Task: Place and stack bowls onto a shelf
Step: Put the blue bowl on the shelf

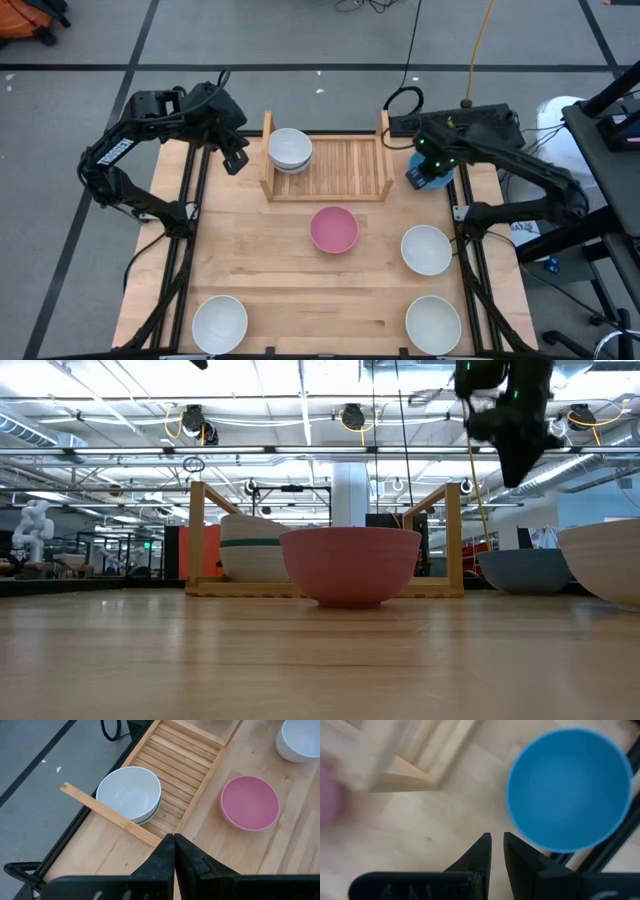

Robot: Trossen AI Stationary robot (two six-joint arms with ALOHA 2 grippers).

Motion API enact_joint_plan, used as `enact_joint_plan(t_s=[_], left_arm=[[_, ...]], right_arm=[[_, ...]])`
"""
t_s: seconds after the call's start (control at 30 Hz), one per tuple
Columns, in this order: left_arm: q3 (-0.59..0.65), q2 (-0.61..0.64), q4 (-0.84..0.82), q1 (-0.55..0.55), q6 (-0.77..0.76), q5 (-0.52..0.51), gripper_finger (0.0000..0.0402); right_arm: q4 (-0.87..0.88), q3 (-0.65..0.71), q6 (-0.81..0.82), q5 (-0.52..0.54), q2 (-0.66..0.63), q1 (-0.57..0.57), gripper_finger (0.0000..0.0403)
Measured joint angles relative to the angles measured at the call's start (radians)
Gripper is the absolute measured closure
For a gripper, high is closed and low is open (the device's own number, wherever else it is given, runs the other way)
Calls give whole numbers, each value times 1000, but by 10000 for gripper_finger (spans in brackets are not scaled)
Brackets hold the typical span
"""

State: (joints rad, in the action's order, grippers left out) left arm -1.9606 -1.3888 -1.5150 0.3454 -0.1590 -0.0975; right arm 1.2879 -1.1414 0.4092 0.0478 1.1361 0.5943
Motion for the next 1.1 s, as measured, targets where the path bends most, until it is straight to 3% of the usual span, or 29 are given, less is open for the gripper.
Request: enact_joint_plan(t_s=[0.33, 0.73, 0.87, 1.1], left_arm=[[0, 0, 0, 0, 20, 0, 396], [0, 0, 0, 0, 20, 0, 396], [0, 0, 0, 0, 19, 0, 396], [0, 0, 0, 0, 15, 0, 396]], right_arm=[[-215, 234, -159, 0, 36, 93, 360], [-300, 262, -246, -57, 48, 147, 360], [-297, 263, -252, -129, 77, 160, 360], [-305, 263, -269, -55, 146, 160, 360]])
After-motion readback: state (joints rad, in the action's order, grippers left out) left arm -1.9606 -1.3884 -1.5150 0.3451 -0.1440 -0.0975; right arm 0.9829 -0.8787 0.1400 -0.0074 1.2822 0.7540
